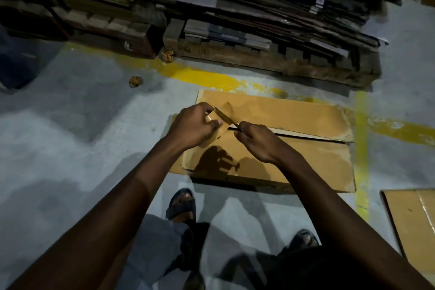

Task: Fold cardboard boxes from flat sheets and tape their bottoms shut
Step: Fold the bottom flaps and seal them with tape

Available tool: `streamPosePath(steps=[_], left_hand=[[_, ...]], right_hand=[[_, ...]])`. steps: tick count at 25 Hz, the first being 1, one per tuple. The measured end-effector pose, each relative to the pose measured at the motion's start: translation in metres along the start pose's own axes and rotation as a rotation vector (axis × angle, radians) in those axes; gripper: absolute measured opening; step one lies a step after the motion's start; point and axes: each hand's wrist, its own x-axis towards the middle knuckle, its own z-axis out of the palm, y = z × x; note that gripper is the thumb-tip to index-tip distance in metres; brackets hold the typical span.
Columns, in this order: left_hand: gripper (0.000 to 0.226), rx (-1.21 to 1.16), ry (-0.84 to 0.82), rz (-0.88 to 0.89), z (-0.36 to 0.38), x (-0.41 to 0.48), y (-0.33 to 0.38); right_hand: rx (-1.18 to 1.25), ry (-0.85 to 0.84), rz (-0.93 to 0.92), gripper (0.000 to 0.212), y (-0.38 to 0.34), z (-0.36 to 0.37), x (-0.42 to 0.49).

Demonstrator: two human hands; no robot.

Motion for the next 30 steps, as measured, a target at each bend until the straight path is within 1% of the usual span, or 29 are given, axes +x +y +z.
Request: streamPosePath(steps=[1,2,3,5,8,9,10,12,13,14,16,18,19,20,21,23,24,26,28,30], left_hand=[[0.043,-0.075,0.005,-0.018,0.001,0.0,0.0],[0.044,-0.162,-0.005,-0.015,0.0,0.001,-0.002],[0.038,-0.23,-0.027,0.006,-0.003,0.002,-0.004],[0.022,-0.306,-0.081,0.025,-0.009,0.001,-0.007],[0.01,-0.408,-0.059,-0.005,-0.014,0.0,-0.007],[0.008,-0.43,-0.028,-0.034,-0.014,0.0,-0.009],[0.007,-0.429,0.005,-0.068,-0.013,0.001,-0.011],[0.004,-0.395,0.065,-0.142,-0.009,0.004,-0.015],[0.003,-0.379,0.083,-0.175,-0.007,0.006,-0.016],[0.006,-0.372,0.091,-0.206,-0.006,0.007,-0.018],[0.017,-0.387,0.079,-0.259,-0.005,0.008,-0.023],[0.024,-0.351,0.071,-0.282,-0.006,0.007,-0.031],[0.022,-0.307,0.068,-0.281,-0.008,0.006,-0.036],[0.018,-0.254,0.056,-0.277,-0.01,0.005,-0.04],[0.013,-0.193,0.034,-0.274,-0.014,0.004,-0.045],[0.014,-0.105,-0.022,-0.279,-0.022,0.002,-0.055],[0.015,-0.106,-0.034,-0.285,-0.025,0.001,-0.06],[0.011,-0.171,-0.014,-0.285,-0.028,0.001,-0.065],[0.01,-0.241,0.055,-0.297,-0.026,0.001,-0.065],[0.009,-0.28,0.141,-0.305,-0.022,0.004,-0.064]], right_hand=[[0.148,-0.008,0.023,0.027,0.0,-0.001,-0.002],[0.278,-0.007,0.035,0.03,0.001,-0.002,-0.002],[0.345,0.001,0.024,0.035,0.001,-0.002,-0.002],[0.377,0.026,-0.012,0.043,0.0,-0.003,-0.003],[0.361,0.082,-0.07,0.037,0.001,-0.001,0.0],[0.292,0.142,-0.087,0.037,0.001,-0.001,0.002],[0.144,0.234,-0.114,0.036,0.001,0.002,0.005],[-0.232,0.412,-0.144,0.032,-0.001,0.013,0.011],[-0.345,0.448,-0.108,0.03,-0.002,0.019,0.015],[-0.396,0.447,-0.052,0.03,-0.004,0.024,0.02],[-0.451,0.42,0.033,0.034,-0.008,0.034,0.031],[-0.507,0.367,0.004,0.037,-0.01,0.046,0.042],[-0.486,0.325,-0.041,0.039,-0.01,0.051,0.045],[-0.424,0.283,-0.058,0.04,-0.008,0.053,0.048],[-0.316,0.274,-0.018,0.042,-0.004,0.052,0.051],[-0.099,0.342,0.171,0.045,0.013,0.039,0.058],[-0.093,0.367,0.218,0.044,0.024,0.034,0.062],[-0.141,0.336,0.216,0.036,0.042,0.031,0.071],[-0.179,0.328,0.171,0.034,0.049,0.036,0.089],[-0.382,0.356,0.108,0.032,0.054,0.042,0.116]])
